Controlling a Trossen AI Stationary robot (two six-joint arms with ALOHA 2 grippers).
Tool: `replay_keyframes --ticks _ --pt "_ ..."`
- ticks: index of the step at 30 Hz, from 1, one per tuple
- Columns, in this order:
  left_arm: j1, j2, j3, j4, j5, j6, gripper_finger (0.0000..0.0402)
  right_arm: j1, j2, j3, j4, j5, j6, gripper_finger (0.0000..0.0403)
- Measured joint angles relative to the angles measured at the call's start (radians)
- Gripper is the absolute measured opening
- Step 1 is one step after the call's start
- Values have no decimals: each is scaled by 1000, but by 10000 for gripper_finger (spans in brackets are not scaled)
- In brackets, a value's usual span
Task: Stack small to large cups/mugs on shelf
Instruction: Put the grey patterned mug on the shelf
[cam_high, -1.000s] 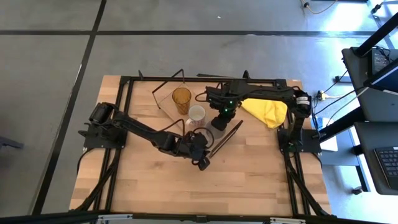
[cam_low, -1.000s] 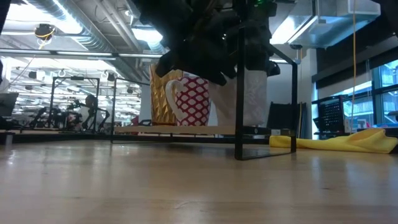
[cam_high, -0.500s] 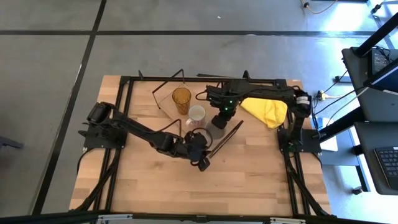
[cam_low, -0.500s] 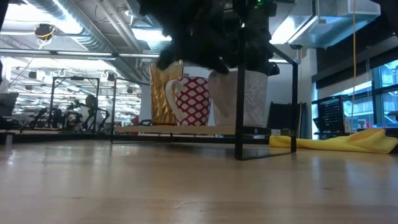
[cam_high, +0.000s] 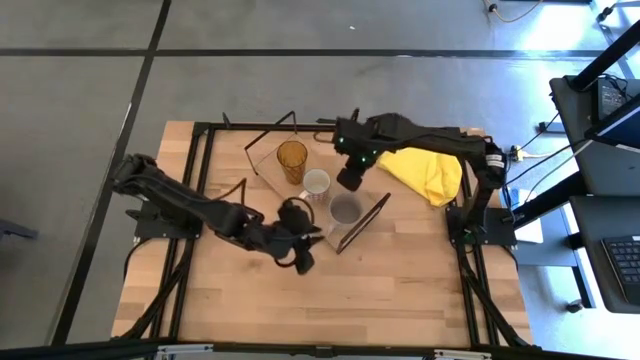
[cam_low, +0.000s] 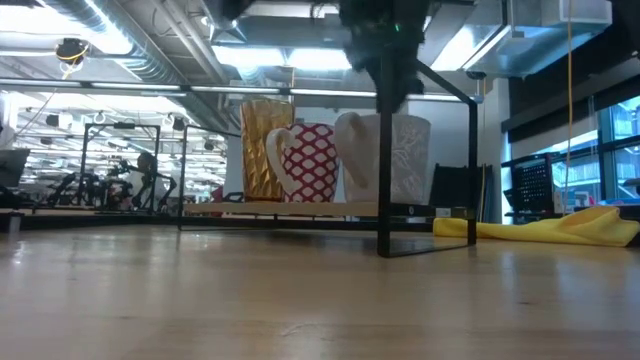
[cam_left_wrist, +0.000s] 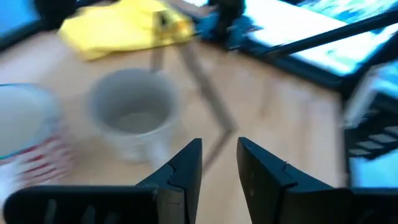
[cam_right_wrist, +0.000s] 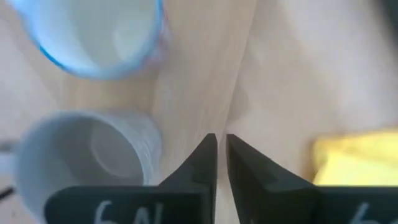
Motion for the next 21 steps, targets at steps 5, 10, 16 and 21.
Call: replay_keyframes --ticks 5,10,16,21 --pt "15 -29 -8 -211 -67 -101 96 0 -15 221 11 44 -81 39" --pt "-2 -30 -106 -171 -24 -226 96 4 -16 485 -36 49 -74 39" --pt "-66 -30 -262 186 -9 -288 96 21 -89 541 -130 150 -2 39" --pt "-55 -6 -341 382 -23 -286 96 26 -153 493 -176 216 79 39"
